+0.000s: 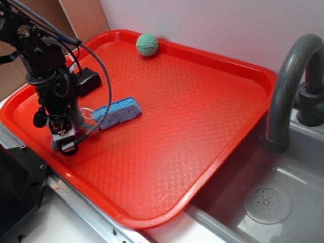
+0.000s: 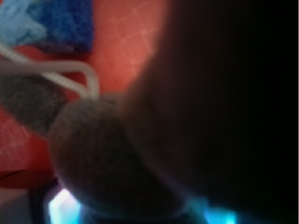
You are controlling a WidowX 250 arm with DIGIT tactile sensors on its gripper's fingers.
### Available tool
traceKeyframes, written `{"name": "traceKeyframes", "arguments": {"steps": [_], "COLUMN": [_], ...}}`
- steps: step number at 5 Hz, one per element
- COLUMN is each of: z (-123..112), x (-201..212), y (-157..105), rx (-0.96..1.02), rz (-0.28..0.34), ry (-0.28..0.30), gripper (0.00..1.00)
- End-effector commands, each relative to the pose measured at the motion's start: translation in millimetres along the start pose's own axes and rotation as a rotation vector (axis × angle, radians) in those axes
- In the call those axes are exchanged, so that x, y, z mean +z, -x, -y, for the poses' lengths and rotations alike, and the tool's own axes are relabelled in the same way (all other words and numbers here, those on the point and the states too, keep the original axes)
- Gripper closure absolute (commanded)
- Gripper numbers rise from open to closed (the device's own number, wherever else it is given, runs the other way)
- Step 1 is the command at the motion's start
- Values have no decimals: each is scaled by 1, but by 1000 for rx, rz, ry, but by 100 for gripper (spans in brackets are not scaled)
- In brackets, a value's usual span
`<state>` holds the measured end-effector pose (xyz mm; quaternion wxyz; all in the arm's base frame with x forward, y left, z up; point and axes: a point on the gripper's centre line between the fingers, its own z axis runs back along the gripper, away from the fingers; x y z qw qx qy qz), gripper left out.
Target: Grab the gray animal.
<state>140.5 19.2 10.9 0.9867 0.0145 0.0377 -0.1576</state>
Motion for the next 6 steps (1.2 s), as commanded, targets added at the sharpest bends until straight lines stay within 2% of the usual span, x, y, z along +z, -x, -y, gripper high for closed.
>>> {"name": "traceKeyframes", "arguments": {"steps": [1, 2, 3, 4, 5, 6], "z": [-10, -20, -23, -4, 9, 2], "x": [35, 86, 137, 189, 212, 203], "y": [1, -11, -27, -35, -31, -33], "rx": [138, 373, 506, 480, 471, 401], "rz": [16, 41, 72, 131, 194, 171], "ry": [38, 42, 123, 86, 64, 92], "gripper": [100, 100, 100, 100, 100, 100]}}
